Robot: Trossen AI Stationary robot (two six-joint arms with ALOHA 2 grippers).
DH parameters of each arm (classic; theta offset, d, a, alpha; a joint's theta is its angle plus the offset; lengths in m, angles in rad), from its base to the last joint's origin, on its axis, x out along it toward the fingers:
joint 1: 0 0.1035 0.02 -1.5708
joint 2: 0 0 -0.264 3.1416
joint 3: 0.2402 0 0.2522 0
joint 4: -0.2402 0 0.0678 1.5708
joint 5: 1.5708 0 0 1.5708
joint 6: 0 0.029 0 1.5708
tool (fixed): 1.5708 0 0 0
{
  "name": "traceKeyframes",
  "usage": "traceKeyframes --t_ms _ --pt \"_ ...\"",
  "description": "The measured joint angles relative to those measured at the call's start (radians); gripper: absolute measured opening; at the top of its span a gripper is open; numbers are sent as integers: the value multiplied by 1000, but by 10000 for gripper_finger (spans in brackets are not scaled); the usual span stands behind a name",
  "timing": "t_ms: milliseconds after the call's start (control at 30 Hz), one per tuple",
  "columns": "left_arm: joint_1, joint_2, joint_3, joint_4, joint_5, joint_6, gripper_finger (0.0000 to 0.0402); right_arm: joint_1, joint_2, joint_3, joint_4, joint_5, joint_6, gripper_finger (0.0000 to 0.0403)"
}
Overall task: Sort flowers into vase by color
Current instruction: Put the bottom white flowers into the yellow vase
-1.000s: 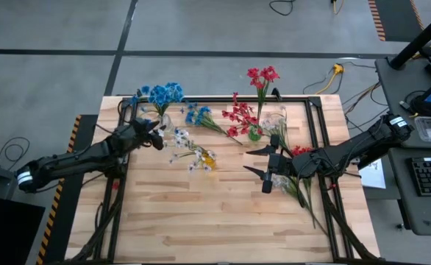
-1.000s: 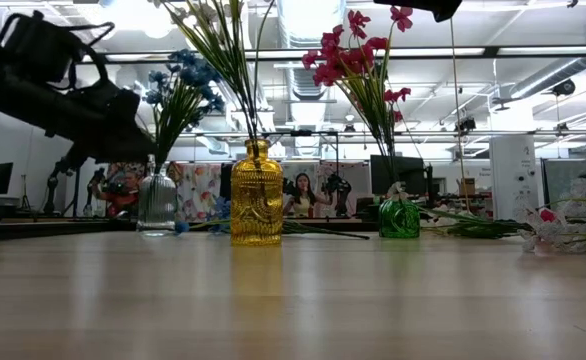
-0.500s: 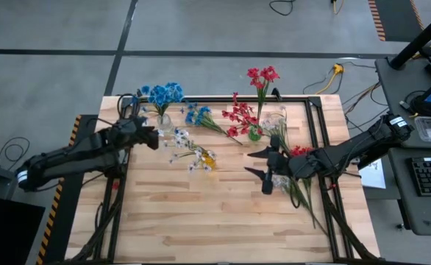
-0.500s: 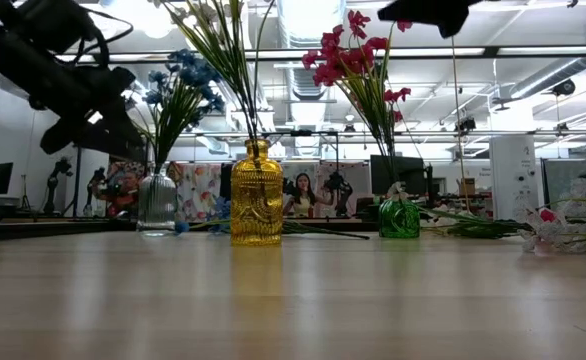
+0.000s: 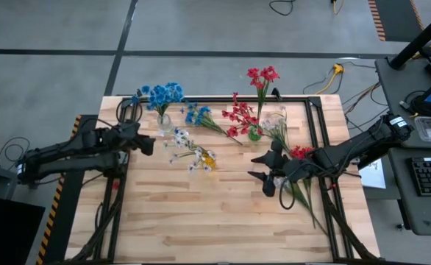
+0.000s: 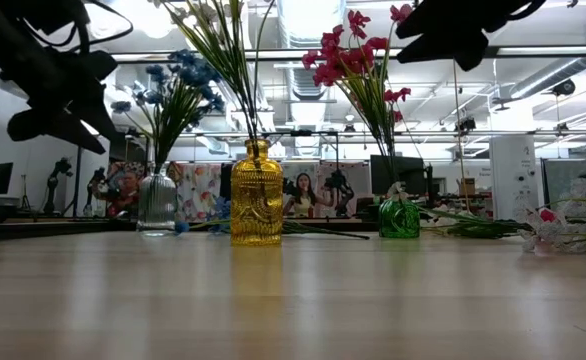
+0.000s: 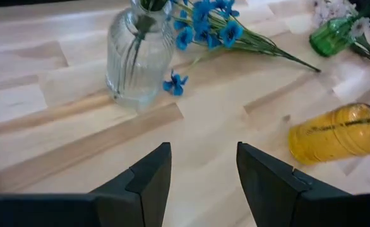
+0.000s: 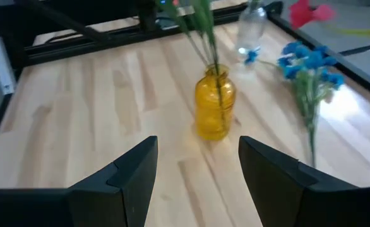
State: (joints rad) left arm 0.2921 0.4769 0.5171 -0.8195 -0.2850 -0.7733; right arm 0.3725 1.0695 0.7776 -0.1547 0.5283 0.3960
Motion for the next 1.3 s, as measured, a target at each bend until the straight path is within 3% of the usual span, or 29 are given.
traceKeyframes --t_ms 167,333,467,633,833,1133,1300 --pt "-29 -1 24 -91 1 -54 166 0 0 0 0 -68 17 215" --pt "-59 -2 41 -145 44 -105 166 0 0 0 -43 -203 126 215" --pt "-113 -1 32 -93 51 -112 166 0 0 0 -162 -337 291 215" --pt "-212 4 28 31 45 -102 166 0 0 0 -391 -408 530 215" --pt "-363 46 26 78 -47 -150 166 4 0 0 -605 -480 726 215" --pt "-570 185 26 155 -166 -250 166 14 0 0 -674 -587 830 215" --pt "-641 265 26 255 -187 -250 166 36 5 0 -901 -614 964 215"
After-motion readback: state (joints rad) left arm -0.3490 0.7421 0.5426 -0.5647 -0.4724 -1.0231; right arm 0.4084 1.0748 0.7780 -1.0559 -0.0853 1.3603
